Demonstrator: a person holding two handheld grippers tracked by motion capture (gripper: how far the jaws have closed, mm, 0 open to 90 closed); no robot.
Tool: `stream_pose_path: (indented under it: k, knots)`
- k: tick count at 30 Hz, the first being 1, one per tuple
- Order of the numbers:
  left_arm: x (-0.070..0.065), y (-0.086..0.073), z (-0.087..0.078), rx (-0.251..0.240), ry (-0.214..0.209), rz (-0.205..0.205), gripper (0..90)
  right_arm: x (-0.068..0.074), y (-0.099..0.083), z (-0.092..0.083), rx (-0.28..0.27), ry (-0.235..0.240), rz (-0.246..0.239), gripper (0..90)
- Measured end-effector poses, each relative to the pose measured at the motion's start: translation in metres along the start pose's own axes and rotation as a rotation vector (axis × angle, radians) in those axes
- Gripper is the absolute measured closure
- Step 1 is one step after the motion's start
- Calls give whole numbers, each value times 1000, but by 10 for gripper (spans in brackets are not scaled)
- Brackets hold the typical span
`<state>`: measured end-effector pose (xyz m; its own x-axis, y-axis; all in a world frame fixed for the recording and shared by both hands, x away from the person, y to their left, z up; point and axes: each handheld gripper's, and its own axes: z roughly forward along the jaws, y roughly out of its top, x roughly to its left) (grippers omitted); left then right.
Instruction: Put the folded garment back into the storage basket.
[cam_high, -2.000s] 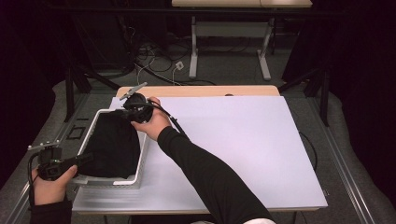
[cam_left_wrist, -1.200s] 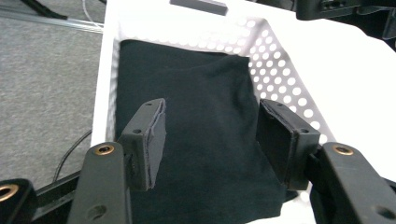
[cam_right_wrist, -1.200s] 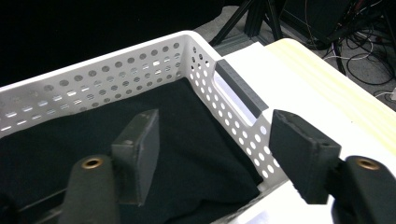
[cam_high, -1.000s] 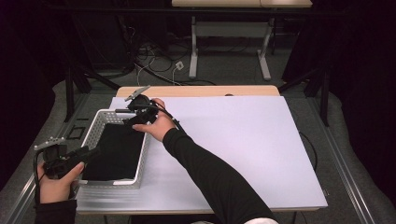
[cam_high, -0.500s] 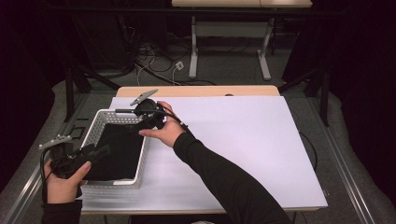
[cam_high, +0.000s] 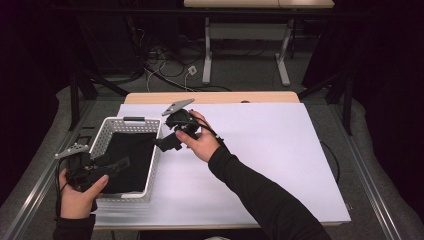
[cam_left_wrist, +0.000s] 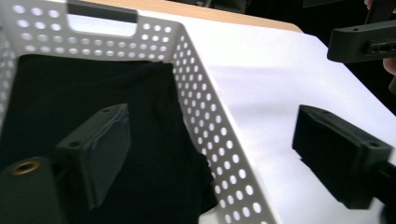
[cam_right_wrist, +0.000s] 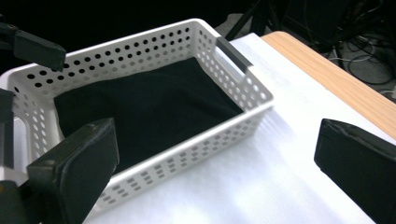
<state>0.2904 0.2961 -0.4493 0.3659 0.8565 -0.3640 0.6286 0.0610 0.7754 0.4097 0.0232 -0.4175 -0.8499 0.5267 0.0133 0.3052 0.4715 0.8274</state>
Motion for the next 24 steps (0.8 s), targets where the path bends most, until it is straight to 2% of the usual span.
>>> stream_pose_path:
  k: [10,19,24]
  knots:
    - [-11,-2,12,0,-36,15,6,-13,-25,-31,-18,-56,25,0]
    - [-17,-4,18,-2,-53,30,2,-22,-49,-54,-10,-84,47,0]
    - [-20,-4,19,-11,-61,42,2,-26,-61,-69,-19,-100,38,0]
